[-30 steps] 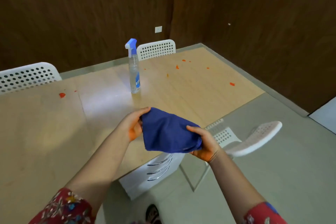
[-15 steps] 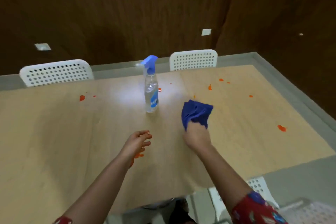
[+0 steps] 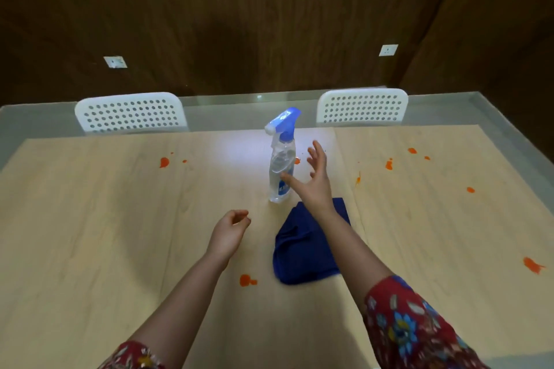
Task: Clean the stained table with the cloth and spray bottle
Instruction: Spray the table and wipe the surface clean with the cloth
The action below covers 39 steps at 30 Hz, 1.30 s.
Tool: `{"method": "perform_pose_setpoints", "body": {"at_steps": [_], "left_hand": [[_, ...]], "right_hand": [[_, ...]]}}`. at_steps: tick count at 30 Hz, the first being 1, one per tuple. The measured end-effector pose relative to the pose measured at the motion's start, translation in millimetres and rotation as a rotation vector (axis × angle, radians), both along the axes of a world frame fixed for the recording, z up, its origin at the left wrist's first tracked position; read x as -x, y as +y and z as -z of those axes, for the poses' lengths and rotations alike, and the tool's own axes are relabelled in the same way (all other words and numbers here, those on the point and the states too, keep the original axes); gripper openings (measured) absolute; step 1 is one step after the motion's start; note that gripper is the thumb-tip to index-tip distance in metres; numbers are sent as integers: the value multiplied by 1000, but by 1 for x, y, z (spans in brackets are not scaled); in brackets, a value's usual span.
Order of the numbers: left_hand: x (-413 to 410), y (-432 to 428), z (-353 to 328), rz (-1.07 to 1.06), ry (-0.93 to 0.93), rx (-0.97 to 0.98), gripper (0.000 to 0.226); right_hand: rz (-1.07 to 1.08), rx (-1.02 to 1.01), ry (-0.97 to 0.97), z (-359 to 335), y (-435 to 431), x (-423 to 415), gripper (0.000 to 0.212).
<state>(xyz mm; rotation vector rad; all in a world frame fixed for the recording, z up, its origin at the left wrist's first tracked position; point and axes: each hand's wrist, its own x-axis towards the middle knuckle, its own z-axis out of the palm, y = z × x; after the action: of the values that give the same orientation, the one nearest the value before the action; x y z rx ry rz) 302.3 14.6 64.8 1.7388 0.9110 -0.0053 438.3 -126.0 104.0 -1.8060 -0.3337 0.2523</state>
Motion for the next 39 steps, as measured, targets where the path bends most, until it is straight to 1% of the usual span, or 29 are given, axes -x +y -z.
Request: {"method": "perform_pose_setpoints", "body": {"at_steps": [1, 3, 4, 6, 7, 8, 10, 12, 14, 15, 17, 20, 21, 23, 24, 27, 29, 30, 32, 34, 36, 37, 39], "left_hand": [[-5, 2, -2, 18, -2, -2, 31], [-18, 15, -4, 54, -18, -6, 31], [-23, 20, -4, 65, -23, -8, 31], [-33, 31, -4, 90, -36, -14, 31], [-36, 36, -3, 102, -43, -11, 30], [-41, 41, -2, 118, -46, -5, 30], [-49, 46, 2, 143, -47, 1, 28], [-56, 47, 4, 158, -46, 1, 27], [-65, 40, 6, 183, -51, -6, 28], [-70, 34, 5, 200, -57, -11, 29], [-80, 18, 3, 241, -68, -7, 30], [-101, -19, 3, 324, -70, 5, 29], [-106, -31, 3, 353, -73, 12, 28], [-117, -57, 4, 420, -81, 23, 24], [-122, -71, 7, 461, -91, 30, 21], [-133, -105, 11, 571, -126, 60, 19], [-141, -122, 13, 641, -102, 39, 27], [-145, -128, 14, 669, -86, 16, 32], [-154, -139, 18, 709, -46, -55, 42], [-161, -147, 21, 723, -1, -117, 52], [-166, -155, 27, 717, 42, -138, 67], [-170, -160, 30, 725, 59, -149, 76], [-171, -169, 37, 772, 111, -226, 94]], "right_hand": [[-27, -54, -8, -7, 12, -7, 98], [-39, -125, -49, -15, 36, -19, 94], [-34, -155, -61, -17, 45, -22, 86], [2, -177, -78, -19, 55, -26, 56], [26, -157, -78, -19, 57, -28, 41], [56, -140, -85, -20, 56, -31, 30], [143, -134, -98, -22, 48, -33, 21], [238, -194, -102, -25, 31, -37, 20], [315, -247, -97, -34, 7, -37, 35], [344, -264, -110, -39, -4, -38, 37], [433, -293, -124, -44, -30, -41, 31], [686, -273, -116, -48, -76, -54, 38], [742, -263, -137, -47, -92, -56, 36], [785, -246, -247, -47, -118, -57, 24], [791, -232, -295, -47, -128, -56, 22], [806, -244, -356, -42, -138, -49, 34], [794, -243, -334, -40, -140, -43, 40], [753, -231, -308, -38, -143, -40, 43], [611, -190, -265, -35, -152, -35, 54], [506, -168, -274, -29, -158, -32, 62], [537, -172, -296, -24, -161, -37, 59], [574, -187, -288, -23, -161, -44, 53], [616, -204, -209, -29, -163, -64, 38]]}}
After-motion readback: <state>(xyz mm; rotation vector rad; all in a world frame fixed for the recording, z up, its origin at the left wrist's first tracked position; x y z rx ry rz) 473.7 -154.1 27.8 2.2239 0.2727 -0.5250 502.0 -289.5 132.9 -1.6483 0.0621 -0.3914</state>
